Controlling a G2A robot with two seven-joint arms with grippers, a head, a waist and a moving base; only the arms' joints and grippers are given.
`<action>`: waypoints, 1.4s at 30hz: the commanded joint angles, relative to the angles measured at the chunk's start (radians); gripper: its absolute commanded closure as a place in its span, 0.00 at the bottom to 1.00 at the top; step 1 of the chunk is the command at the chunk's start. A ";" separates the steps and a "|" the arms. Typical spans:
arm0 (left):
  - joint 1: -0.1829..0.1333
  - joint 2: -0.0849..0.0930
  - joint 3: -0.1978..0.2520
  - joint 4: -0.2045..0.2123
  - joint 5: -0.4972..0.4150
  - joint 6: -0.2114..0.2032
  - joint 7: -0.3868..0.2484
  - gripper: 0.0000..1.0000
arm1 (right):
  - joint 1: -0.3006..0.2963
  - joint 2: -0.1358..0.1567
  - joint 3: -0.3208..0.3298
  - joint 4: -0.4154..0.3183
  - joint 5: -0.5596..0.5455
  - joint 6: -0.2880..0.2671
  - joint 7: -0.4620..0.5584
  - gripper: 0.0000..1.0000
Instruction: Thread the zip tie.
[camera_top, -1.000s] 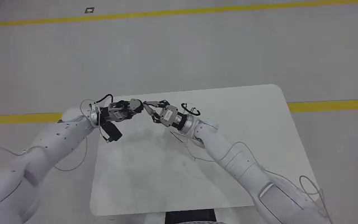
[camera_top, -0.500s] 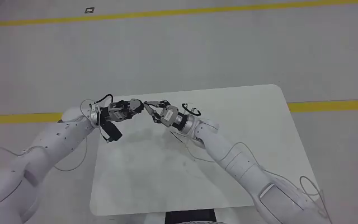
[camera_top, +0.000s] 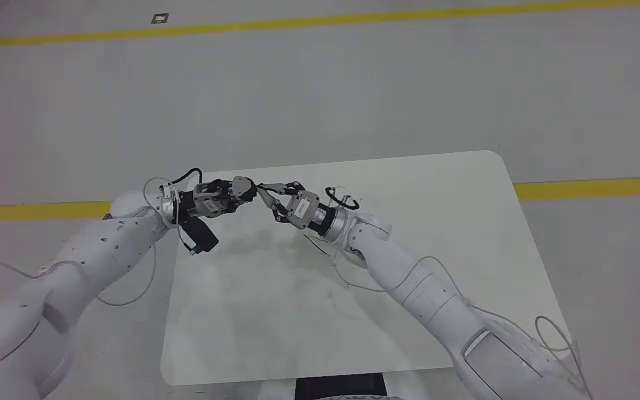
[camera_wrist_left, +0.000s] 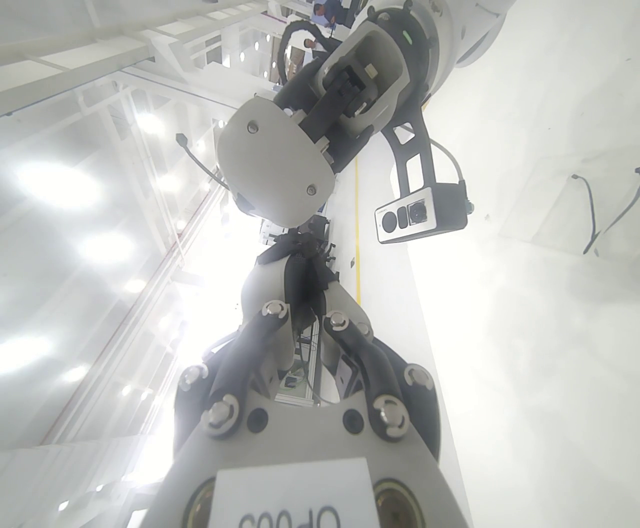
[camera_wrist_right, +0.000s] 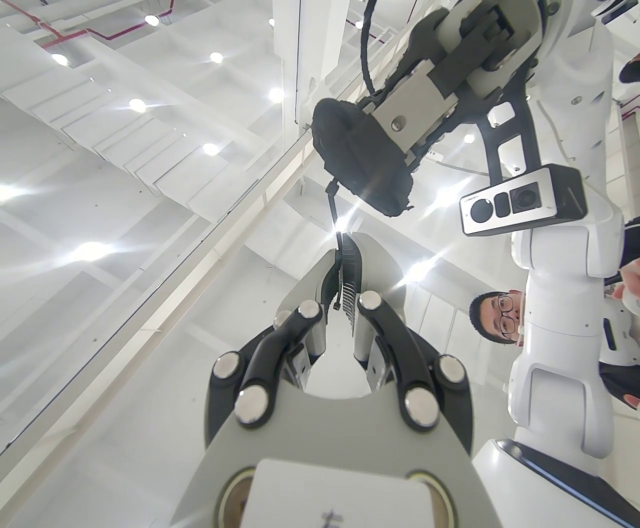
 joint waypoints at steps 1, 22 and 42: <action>0.000 0.000 0.000 0.000 0.000 0.000 0.000 1.00 | 0.000 -0.002 0.001 0.004 0.000 0.000 0.001 1.00; 0.000 0.000 0.000 0.000 0.000 0.000 0.000 1.00 | 0.005 -0.038 0.032 0.053 0.000 0.000 0.016 1.00; 0.000 0.000 0.000 0.000 0.000 0.000 0.000 1.00 | -0.021 -0.067 0.066 0.081 0.000 0.000 0.010 1.00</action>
